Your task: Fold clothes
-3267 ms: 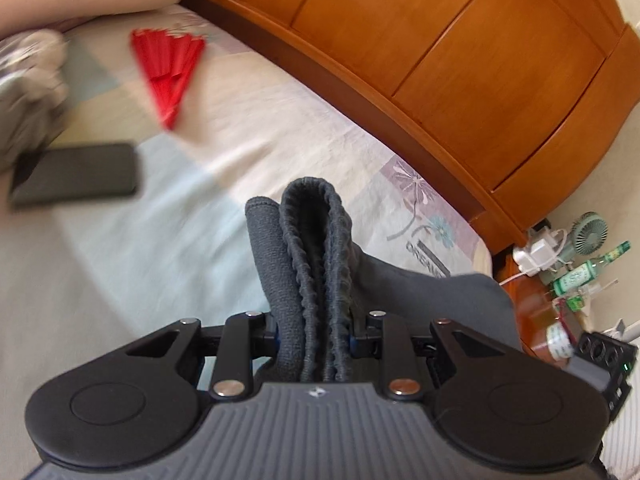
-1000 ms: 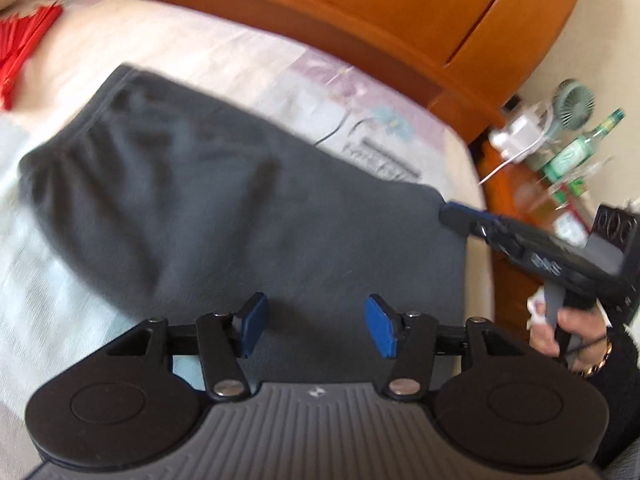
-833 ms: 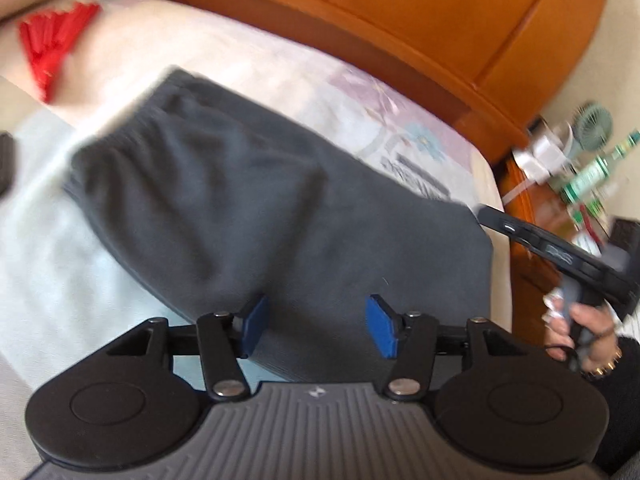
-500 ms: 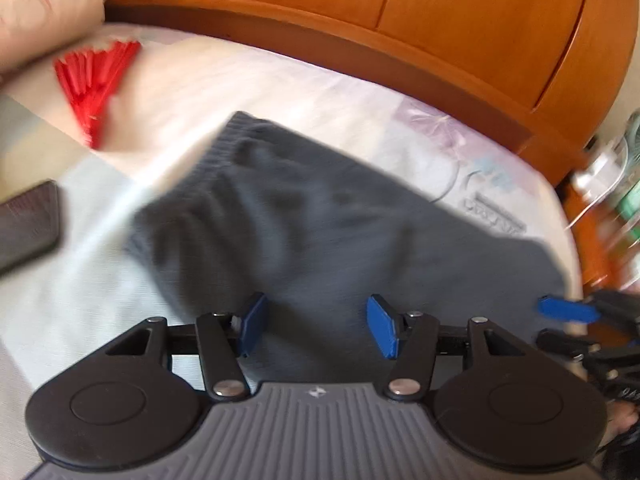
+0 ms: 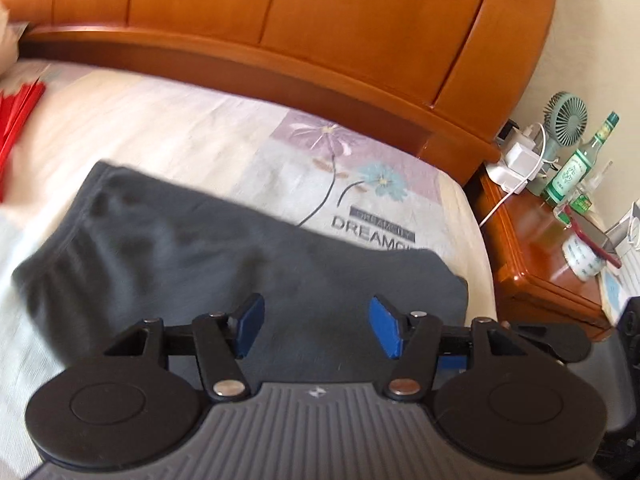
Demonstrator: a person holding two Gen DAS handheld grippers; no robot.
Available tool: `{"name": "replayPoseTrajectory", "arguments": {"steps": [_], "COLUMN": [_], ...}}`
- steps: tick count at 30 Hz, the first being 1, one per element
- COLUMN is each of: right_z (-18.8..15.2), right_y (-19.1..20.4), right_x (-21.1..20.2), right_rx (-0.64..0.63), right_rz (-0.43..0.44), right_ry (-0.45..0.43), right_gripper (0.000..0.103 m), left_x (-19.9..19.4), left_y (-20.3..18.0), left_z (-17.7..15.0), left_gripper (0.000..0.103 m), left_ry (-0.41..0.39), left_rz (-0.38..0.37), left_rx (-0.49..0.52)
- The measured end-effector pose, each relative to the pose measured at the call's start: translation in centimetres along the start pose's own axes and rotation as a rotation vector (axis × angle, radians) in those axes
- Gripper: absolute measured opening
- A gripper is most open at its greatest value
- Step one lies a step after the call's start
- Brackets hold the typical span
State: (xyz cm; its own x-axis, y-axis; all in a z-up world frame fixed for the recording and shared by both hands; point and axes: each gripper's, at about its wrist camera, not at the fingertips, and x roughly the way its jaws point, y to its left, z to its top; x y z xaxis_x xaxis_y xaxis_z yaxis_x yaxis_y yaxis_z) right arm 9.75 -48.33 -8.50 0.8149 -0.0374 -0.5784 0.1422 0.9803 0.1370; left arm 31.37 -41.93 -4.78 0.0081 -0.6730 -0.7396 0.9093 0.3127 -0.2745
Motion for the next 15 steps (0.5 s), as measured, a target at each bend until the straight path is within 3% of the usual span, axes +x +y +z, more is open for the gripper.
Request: {"name": "replayPoseTrajectory", "arguments": {"steps": [5,11,15], "right_z": [-0.2,-0.4,-0.4], "right_y": [0.0,-0.1,-0.1], "right_x": [0.0,0.0,0.1], "right_rx": [0.012,0.026,0.040], "right_rz": [0.009,0.020,0.029], "right_ry": [-0.006,-0.014,-0.019], "right_gripper": [0.058,0.061,0.065], "left_x": [2.8,3.1,3.1], "left_y": [1.4,2.7,3.8], "left_z": [0.6,2.5,3.9], "left_gripper": [0.059,0.057,0.062], "left_ry": [0.005,-0.074,-0.127], "left_rz": [-0.015,0.021,0.053], "left_rx": [-0.081,-0.133,-0.145]}}
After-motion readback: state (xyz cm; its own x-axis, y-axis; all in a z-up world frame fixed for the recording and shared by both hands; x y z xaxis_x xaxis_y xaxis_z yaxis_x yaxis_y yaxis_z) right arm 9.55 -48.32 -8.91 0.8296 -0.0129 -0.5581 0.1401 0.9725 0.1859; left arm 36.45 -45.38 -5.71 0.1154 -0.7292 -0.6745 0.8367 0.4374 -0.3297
